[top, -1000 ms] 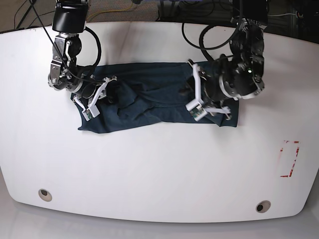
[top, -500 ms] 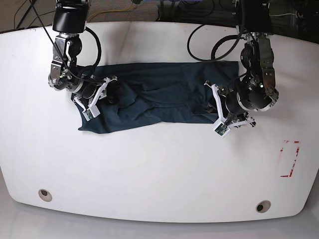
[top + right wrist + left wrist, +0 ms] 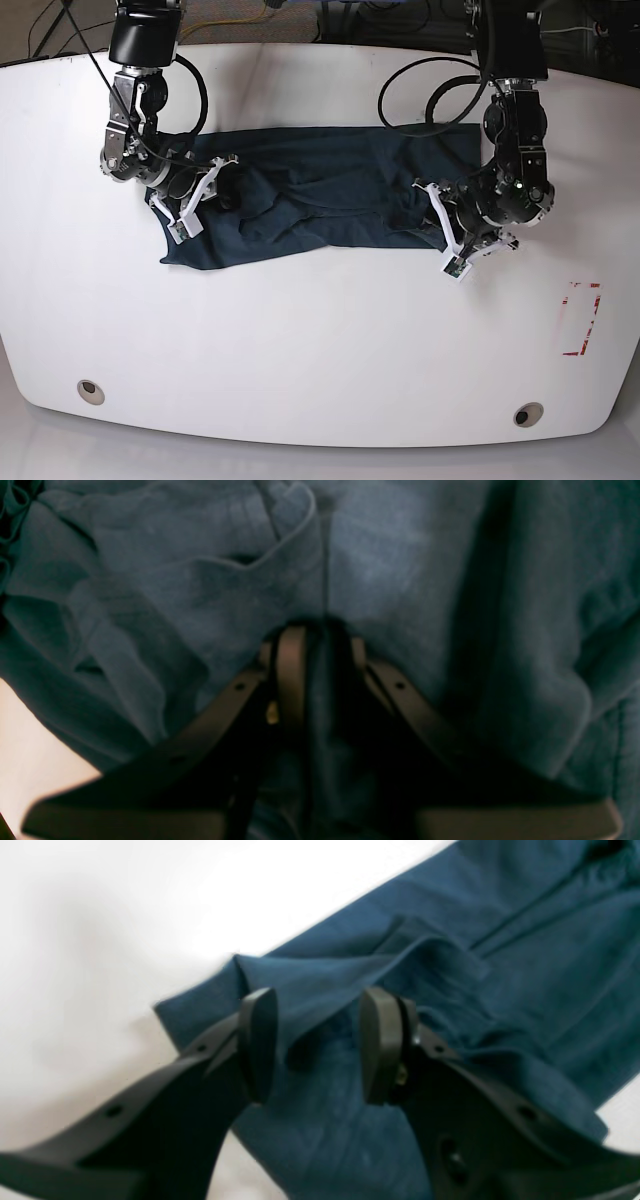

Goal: Layout the t-shirt on the table in an organized manner, then fold the t-shirt properly
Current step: 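Pull the folded edge toward the right gripper with the left gripper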

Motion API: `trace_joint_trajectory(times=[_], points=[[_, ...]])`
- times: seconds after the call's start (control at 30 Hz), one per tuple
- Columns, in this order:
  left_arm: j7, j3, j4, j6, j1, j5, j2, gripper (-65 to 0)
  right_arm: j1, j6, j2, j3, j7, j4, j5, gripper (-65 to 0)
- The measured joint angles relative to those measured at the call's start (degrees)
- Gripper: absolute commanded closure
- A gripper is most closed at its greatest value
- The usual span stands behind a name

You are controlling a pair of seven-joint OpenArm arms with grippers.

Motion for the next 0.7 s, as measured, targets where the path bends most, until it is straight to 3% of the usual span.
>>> trace_joint_trajectory(times=[0.5, 0.57, 0.7], points=[[-6.8, 0.17, -8.96, 1.22, -1.7, 0.79, -0.35, -24.7, 0.0, -0.02, -0.02, 0.0, 0.0, 0.0, -0.04, -11.7], [-6.75, 0.22, -8.96, 1.22, -1.55, 0.81, -0.39, -21.4, 0.0, 0.0, -0.02, 0.0, 0.0, 0.0, -0.02, -11.7], [-6.84, 0.31, -8.94, 1.2, -1.79, 0.76, -0.28, -4.3, 0.0, -0.02, -0.02, 0.0, 0.02, 0.0, 0.0, -11.7]])
